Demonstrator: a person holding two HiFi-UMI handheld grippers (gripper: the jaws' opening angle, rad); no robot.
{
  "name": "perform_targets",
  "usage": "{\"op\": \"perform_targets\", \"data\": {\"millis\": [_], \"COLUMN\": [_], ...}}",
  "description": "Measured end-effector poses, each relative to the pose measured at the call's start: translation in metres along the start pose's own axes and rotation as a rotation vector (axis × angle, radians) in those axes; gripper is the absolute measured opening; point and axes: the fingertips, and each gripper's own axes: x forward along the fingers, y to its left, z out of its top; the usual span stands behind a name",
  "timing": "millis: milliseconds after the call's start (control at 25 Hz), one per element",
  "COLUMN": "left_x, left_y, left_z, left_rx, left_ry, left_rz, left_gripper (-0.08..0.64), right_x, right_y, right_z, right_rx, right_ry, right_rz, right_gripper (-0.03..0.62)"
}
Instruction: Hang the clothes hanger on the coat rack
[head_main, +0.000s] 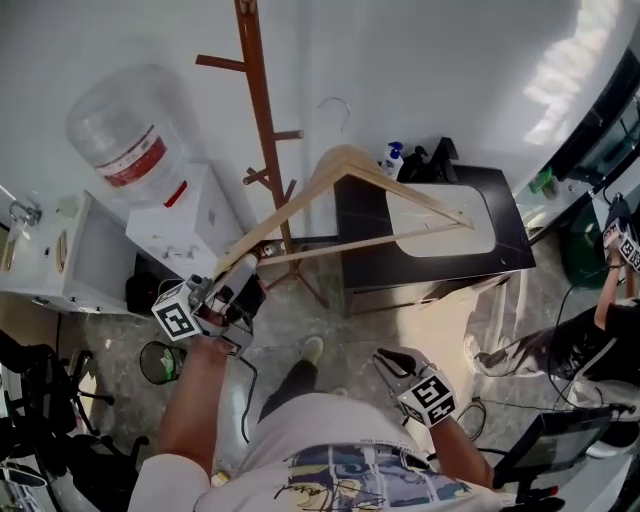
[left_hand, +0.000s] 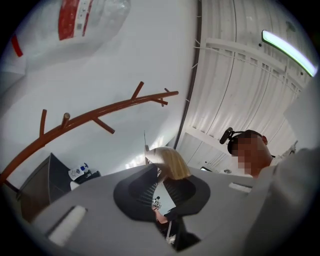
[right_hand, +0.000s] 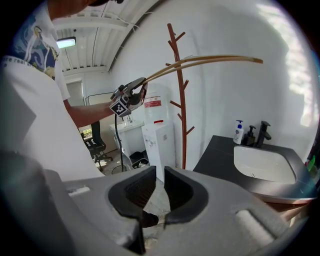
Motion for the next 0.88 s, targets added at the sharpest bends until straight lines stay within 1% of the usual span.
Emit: {"op": "perform_targets", "data": {"millis": [160, 240, 360, 440, 560, 720, 880], "left_x": [0.007, 0.011, 0.013, 0.015, 0.025, 0.032, 0.037], "left_y": [-0.024, -0.034, -0.043, -0.047, -0.059, -0.065, -0.069], "left_z": [0.029, 0.042, 0.059, 0.068, 0.082, 0.102, 0.126], "left_rx": [0.052, 0.076, 0.098, 0.096, 0.068, 0.065, 0.057], "left_ry": [-0.02, -0.03, -0.054, -0.073, -0.116, -0.163, -0.236], "left_rz": [-0.033, -0.052, -0.076, -0.082, -0.102, -0.118, -0.131], "left_gripper": [0.032, 0.032, 0.032, 0.032, 0.032, 0.032, 0.032], "right_x": [0.005, 0.009, 0.011, 0.013, 0.016, 0.022, 0.027], "right_y": [0.001, 0.002, 0.003, 0.003, 0.001, -0.001, -0.002], "right_z": [0.003, 0.008, 0.011, 0.009, 0.009, 0.01, 0.009], "right_rx": [-0.01, -0.013, -0.012, -0.006, 0.001, 0.012, 0.022], "right_ry": [0.003, -0.011, -0.023, -0.021, -0.031, -0.039, -0.03], "right_rz": [0.011, 0.017, 0.022, 0.025, 0.028, 0.032, 0.037], "right_gripper": [0.052, 0.052, 0.052, 0.052, 0.052, 0.052, 0.052]}}
